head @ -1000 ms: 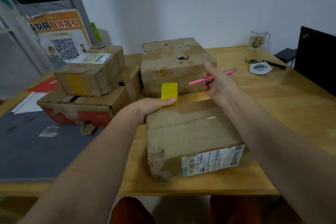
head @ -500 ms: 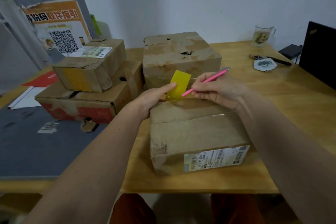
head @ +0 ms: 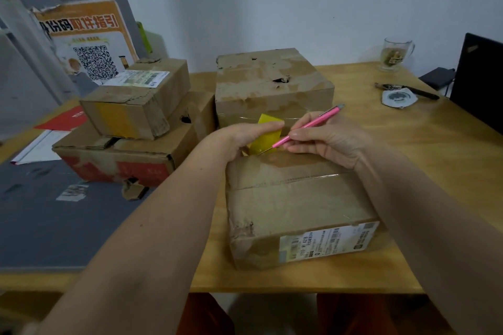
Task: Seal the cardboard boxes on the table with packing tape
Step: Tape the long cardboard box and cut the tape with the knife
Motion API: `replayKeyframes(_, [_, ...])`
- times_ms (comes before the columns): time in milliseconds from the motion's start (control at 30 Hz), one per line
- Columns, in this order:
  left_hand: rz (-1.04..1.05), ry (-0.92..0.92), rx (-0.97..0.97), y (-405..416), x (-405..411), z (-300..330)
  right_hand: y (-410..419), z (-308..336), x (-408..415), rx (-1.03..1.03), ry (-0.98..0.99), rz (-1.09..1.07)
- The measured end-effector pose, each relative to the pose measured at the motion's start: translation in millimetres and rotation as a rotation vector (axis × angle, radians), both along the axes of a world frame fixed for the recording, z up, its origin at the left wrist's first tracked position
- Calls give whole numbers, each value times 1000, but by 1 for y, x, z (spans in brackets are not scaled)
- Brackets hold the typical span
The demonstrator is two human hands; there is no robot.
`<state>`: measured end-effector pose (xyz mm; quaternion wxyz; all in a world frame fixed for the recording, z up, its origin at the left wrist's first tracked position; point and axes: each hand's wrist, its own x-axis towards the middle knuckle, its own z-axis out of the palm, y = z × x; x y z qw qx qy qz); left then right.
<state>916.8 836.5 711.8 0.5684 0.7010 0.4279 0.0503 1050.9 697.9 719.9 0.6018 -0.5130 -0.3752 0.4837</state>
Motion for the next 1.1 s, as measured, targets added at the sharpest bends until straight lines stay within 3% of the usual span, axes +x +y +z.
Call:
replayKeyframes(133, [93, -347, -190, 2, -10, -4, 2, -1, 1, 42, 24, -27])
replayKeyframes(233, [88, -460, -150, 0, -16, -6, 2, -1, 1, 75, 31, -34])
replayKeyframes(567, [24, -474, -83, -7, -24, -1, 1, -3, -8, 43, -98, 0])
replayKeyframes(800, [108, -555, -96, -2, -30, -9, -2, 3, 1, -1, -195, -253])
replayKeyframes(967, [127, -594, -98, -6, -31, -8, 5, -3, -1, -24, -368, -413])
replayKeyframes(1100, [150, -584, -85, -8, -34, -3, 5, -6, -4, -46, -518, -400])
